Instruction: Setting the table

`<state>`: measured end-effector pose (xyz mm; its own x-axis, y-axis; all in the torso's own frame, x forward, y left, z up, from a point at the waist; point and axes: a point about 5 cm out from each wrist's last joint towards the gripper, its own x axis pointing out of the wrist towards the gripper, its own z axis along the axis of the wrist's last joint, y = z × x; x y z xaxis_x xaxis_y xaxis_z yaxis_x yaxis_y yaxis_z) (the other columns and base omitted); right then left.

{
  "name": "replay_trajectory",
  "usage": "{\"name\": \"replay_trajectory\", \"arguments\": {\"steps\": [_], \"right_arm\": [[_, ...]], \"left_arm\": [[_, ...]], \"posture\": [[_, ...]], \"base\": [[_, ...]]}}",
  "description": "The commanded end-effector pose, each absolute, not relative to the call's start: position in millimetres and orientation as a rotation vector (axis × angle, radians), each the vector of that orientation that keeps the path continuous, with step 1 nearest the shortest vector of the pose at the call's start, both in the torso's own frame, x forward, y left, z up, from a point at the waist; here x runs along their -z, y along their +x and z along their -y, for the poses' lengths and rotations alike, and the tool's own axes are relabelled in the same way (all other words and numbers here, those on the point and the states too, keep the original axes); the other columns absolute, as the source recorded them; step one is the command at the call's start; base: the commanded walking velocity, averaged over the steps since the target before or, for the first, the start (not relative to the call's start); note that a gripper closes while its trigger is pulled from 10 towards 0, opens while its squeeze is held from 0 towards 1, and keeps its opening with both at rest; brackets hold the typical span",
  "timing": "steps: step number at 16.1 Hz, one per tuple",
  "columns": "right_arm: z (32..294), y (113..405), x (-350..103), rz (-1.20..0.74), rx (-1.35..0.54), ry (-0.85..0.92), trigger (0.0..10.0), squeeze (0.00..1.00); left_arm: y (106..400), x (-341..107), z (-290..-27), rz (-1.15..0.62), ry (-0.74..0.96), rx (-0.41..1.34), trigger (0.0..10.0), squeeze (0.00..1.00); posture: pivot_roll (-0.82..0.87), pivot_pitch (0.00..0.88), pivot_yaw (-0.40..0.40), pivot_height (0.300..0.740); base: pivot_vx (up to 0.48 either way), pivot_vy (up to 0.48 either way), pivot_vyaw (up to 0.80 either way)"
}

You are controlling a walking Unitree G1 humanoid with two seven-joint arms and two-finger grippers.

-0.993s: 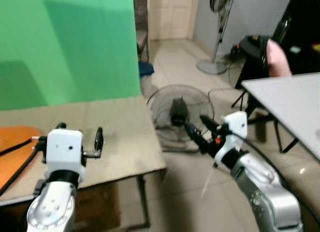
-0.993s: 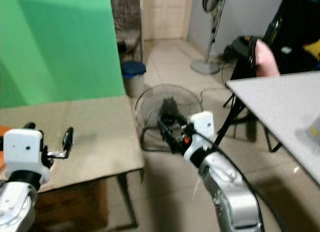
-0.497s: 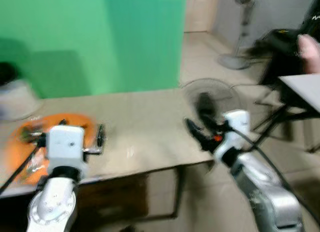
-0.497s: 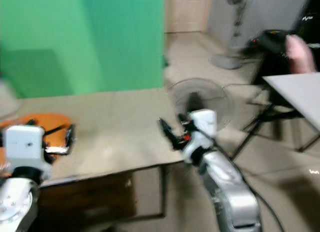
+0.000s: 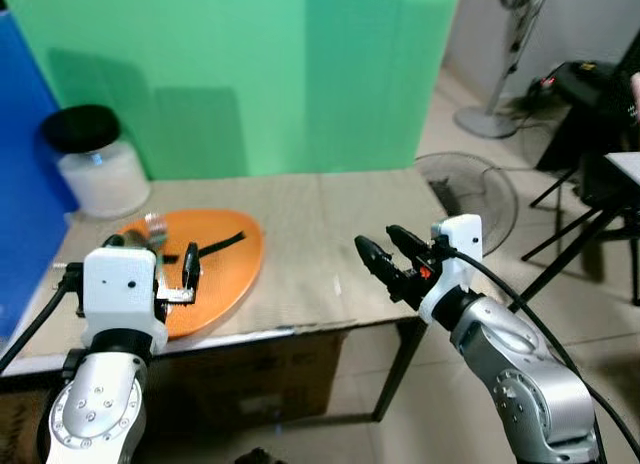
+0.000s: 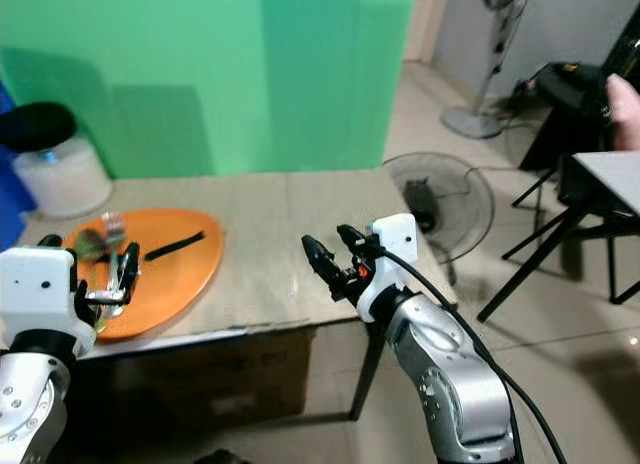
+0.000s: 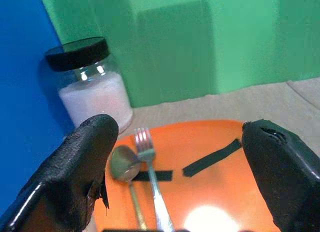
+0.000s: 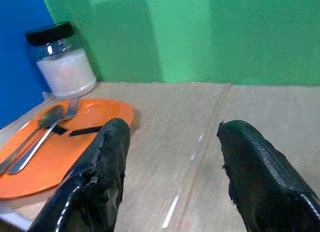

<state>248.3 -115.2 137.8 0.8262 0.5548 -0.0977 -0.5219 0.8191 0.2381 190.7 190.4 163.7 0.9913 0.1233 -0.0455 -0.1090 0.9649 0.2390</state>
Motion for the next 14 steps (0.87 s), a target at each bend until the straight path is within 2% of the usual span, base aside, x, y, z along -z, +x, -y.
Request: {"name": "replay_trajectory", "arguments": {"steps": [1, 10, 11, 13, 14], "right_arm": [[114, 251, -141, -0.164, -0.592, 0.199, 10.0, 0.0], [102, 249, -140, -0.204, -0.748, 0.162, 10.0, 0.0], [101, 246, -139, -0.211, -0.784, 0.119, 10.0, 0.0], [103, 246, -138, -0.211, -0.758, 0.163, 10.0, 0.0], [106, 245, -137, -0.223, -0.759, 0.162, 10.0, 0.0]], "left_arm": [[191, -165, -188, -0.052, 0.232, -0.099, 10.0, 0.0], [191, -162, -195, -0.085, 0.206, -0.117, 10.0, 0.0], [190, -162, -195, -0.089, 0.205, -0.124, 10.0, 0.0], [189, -162, -195, -0.096, 0.206, -0.125, 10.0, 0.0], [189, -161, -196, -0.104, 0.205, -0.127, 10.0, 0.0]], "posture": [[0.01, 0.0, -0.007, 0.74], [0.03, 0.0, -0.021, 0.74], [0.03, 0.0, -0.022, 0.74], [0.03, 0.0, -0.024, 0.74], [0.02, 0.0, -0.022, 0.74]], "base": [[0.289, 0.0, 0.0], [0.319, 0.0, 0.0], [0.322, 0.0, 0.8], [0.317, 0.0, 0.8], [0.289, 0.0, 0.0]]}}
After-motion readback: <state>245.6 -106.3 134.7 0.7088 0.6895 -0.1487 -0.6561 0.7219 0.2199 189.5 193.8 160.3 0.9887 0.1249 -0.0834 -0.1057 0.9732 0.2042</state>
